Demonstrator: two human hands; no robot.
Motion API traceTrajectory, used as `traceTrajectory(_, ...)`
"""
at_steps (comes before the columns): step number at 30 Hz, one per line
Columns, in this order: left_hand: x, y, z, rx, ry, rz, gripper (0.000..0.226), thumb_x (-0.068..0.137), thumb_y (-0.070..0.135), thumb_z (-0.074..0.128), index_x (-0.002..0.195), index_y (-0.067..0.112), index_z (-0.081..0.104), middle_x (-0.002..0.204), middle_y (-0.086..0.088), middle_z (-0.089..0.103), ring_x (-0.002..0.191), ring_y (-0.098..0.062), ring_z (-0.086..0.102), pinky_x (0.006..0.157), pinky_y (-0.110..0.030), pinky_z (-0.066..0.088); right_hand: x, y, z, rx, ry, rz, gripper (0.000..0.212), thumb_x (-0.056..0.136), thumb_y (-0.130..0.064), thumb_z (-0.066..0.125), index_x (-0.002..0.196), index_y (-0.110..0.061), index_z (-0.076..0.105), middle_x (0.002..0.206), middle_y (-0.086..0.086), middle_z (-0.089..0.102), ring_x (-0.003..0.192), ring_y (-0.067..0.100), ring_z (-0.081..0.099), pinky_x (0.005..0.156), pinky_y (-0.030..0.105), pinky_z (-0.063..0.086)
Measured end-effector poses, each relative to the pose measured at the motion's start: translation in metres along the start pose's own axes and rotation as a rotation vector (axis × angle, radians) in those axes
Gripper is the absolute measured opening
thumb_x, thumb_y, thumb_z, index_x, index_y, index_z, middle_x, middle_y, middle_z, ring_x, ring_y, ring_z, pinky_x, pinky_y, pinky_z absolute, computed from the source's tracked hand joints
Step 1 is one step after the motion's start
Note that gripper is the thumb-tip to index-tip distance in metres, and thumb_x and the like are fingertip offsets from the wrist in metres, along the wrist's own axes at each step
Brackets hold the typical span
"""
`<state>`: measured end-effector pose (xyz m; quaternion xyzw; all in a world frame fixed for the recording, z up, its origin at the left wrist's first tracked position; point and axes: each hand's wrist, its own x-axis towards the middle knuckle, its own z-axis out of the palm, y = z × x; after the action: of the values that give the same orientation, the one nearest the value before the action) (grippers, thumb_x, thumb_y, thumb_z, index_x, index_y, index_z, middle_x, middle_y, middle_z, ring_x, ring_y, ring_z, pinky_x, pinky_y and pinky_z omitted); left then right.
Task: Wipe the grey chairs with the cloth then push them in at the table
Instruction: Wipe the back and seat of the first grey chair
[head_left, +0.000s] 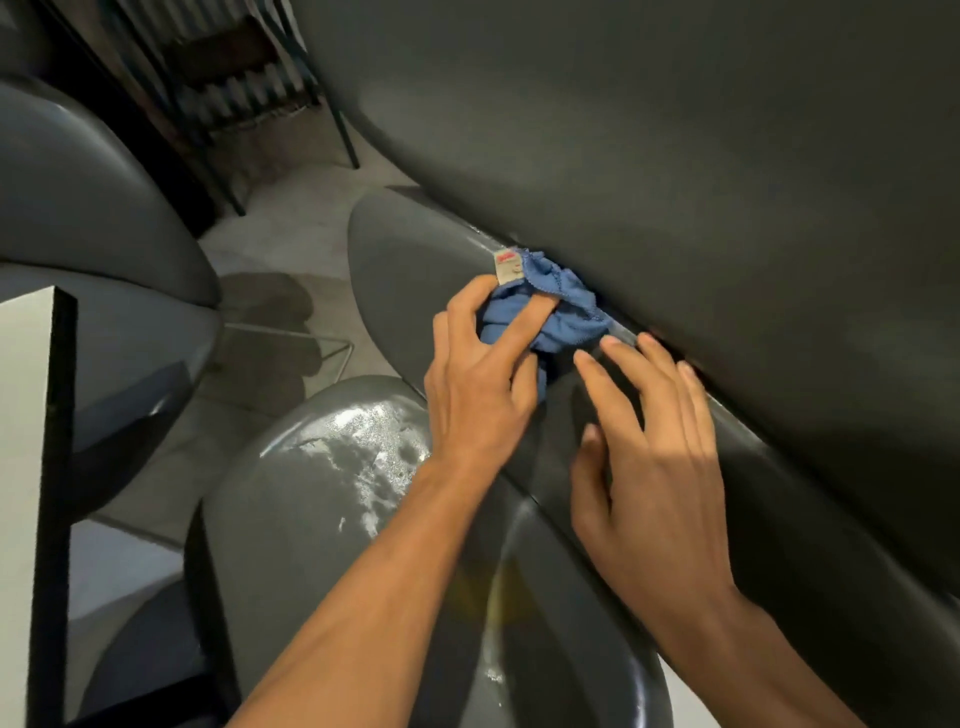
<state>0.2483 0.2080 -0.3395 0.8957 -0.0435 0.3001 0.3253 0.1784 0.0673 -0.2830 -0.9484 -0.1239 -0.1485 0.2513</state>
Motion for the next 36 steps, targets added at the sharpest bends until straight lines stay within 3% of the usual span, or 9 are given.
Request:
traceTrajectory(5, 0.035, -0.047, -0.004, 0.056, 0.124, -0.146, 0.051, 0.087, 0.008, 0.055, 0.133, 0.027, 0.067, 0.143, -0.012, 0.048, 0.123, -0.03, 0.051, 0.093, -0.02, 0.036, 0.01, -0.005, 0.011, -0.099, -0.002, -0.013, 0.061, 0.084, -0.006, 0.052, 0.145, -0.006, 0.051, 0.152, 0.014, 0.045, 0.149, 0.031, 0.031, 0.126, 0.045, 0.015)
traceTrajectory(8, 0.047, -0.068, -0.006, 0.083, 0.134, -0.213, 0.055, 0.09, 0.009, 0.053, 0.141, 0.03, 0.061, 0.145, -0.011, 0.046, 0.125, -0.026, 0.048, 0.093, -0.012, 0.028, 0.012, -0.004, 0.013, -0.148, -0.009, -0.015, 0.062, 0.083, -0.008, 0.053, 0.145, -0.005, 0.051, 0.152, 0.015, 0.044, 0.148, 0.033, 0.032, 0.124, 0.044, 0.013)
traceTrajectory(13, 0.066, -0.117, -0.001, -0.029, 0.18, -0.699, 0.063, 0.1, 0.013, 0.039, 0.159, 0.033, 0.033, 0.143, -0.004, 0.043, 0.12, -0.024, 0.052, 0.088, -0.026, 0.035, 0.014, -0.002, 0.017, -0.186, -0.016, -0.005, 0.063, 0.082, -0.01, 0.053, 0.146, -0.006, 0.051, 0.152, 0.012, 0.045, 0.148, 0.031, 0.032, 0.124, 0.042, 0.012)
traceTrajectory(16, 0.058, -0.135, 0.009, -0.086, 0.108, -0.903, 0.061, 0.105, 0.014, 0.034, 0.163, 0.028, 0.022, 0.151, -0.007, 0.036, 0.13, -0.03, 0.047, 0.102, -0.033, 0.034, 0.015, -0.003, 0.019, -0.229, -0.022, 0.013, 0.065, 0.082, -0.013, 0.053, 0.147, -0.009, 0.049, 0.152, 0.009, 0.045, 0.149, 0.03, 0.03, 0.124, 0.039, 0.008)
traceTrajectory(21, 0.004, -0.14, 0.041, -0.254, 0.02, -1.168, 0.065, 0.105, 0.009, 0.035, 0.164, 0.024, 0.015, 0.162, -0.012, 0.026, 0.141, -0.03, 0.04, 0.109, -0.03, 0.03, 0.016, -0.003, 0.024, -0.267, -0.015, 0.01, 0.067, 0.08, -0.015, 0.054, 0.147, -0.01, 0.048, 0.152, 0.01, 0.045, 0.149, 0.031, 0.029, 0.123, 0.042, 0.009)
traceTrajectory(25, -0.047, -0.12, 0.066, -0.387, -0.1, -1.337, 0.076, 0.096, 0.0, 0.037, 0.164, 0.029, 0.017, 0.164, -0.011, 0.028, 0.143, -0.035, 0.04, 0.119, -0.048, 0.034, 0.015, -0.002, 0.027, -0.285, 0.006, -0.002, 0.07, 0.078, -0.013, 0.055, 0.147, -0.01, 0.048, 0.152, 0.011, 0.045, 0.149, 0.031, 0.03, 0.122, 0.045, 0.012)
traceTrajectory(31, -0.02, -0.1, 0.056, -0.419, 0.06, -1.243, 0.079, 0.093, -0.002, 0.039, 0.161, 0.037, 0.027, 0.154, -0.003, 0.042, 0.136, -0.028, 0.05, 0.113, -0.038, 0.041, 0.015, 0.0, 0.028, -0.255, 0.036, -0.013, 0.073, 0.075, -0.006, 0.058, 0.148, -0.008, 0.048, 0.151, 0.011, 0.046, 0.148, 0.032, 0.031, 0.122, 0.045, 0.012)
traceTrajectory(34, 0.023, -0.069, 0.033, -0.355, 0.172, -1.017, 0.076, 0.097, -0.004, 0.038, 0.162, 0.033, 0.025, 0.153, -0.004, 0.037, 0.137, -0.02, 0.044, 0.099, -0.014, 0.029, 0.015, -0.001, 0.026, -0.226, 0.048, -0.02, 0.073, 0.074, -0.006, 0.056, 0.147, -0.006, 0.049, 0.15, 0.011, 0.048, 0.146, 0.033, 0.035, 0.121, 0.046, 0.016)
traceTrajectory(36, 0.037, -0.04, 0.023, -0.263, 0.245, -0.751, 0.075, 0.095, -0.005, 0.04, 0.16, 0.032, 0.03, 0.149, -0.005, 0.039, 0.129, -0.015, 0.044, 0.096, -0.013, 0.027, 0.015, -0.001, 0.025, -0.203, 0.054, -0.029, 0.072, 0.074, -0.007, 0.054, 0.146, -0.005, 0.05, 0.148, 0.012, 0.049, 0.144, 0.034, 0.037, 0.12, 0.047, 0.019)
